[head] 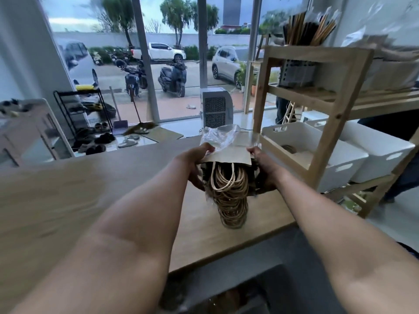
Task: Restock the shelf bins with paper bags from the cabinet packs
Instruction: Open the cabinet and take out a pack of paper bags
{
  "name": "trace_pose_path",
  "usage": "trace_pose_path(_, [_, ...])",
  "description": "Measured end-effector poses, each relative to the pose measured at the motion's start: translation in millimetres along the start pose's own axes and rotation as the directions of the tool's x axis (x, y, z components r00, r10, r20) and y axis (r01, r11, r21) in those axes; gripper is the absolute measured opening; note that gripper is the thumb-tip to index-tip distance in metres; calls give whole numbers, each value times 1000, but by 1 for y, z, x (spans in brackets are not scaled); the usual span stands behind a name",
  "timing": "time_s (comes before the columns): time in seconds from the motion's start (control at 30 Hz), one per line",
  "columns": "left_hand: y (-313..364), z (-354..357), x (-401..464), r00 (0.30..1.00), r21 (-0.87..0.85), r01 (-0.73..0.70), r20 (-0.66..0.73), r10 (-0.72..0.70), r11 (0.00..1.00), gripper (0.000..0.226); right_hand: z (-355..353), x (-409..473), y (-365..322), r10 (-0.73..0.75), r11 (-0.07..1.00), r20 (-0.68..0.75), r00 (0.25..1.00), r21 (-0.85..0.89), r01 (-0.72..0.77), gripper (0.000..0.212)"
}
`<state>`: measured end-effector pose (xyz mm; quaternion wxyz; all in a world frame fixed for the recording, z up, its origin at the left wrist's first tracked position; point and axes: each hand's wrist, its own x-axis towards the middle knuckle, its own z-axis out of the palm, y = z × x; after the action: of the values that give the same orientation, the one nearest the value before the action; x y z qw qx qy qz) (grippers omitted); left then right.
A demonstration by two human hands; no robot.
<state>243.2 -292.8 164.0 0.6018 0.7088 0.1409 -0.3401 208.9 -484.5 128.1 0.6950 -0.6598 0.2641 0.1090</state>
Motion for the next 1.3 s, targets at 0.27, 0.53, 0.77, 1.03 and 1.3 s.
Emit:
trace_pose_path(0.27, [33,-22,45,998,-62,-34,-54,31,997,60,22,67,-41,71,994,24,997,-81,-69,58])
trace_pose_path(0.53, [75,-28,118,989,-141,-32,-150,10,990,43,29,158,-87,88,985,83,993,-158,-74,53])
trace_pose_path(0.77, [97,-30,168,973,-205,28,-219,-73,978,41,34,230,-105,174,978,170,970,-147,-149,54])
trace_pose_path(1.03, [103,-33,189,951,-189,90,-274,-141,978,46,43,260,-115,165,966,221,961,-233,-112,61])
trace_pose_path(1.3, [107,-24,170,939,-73,38,-338,-61,997,46,37,247,-123,-22,966,142,990,-250,57,84])
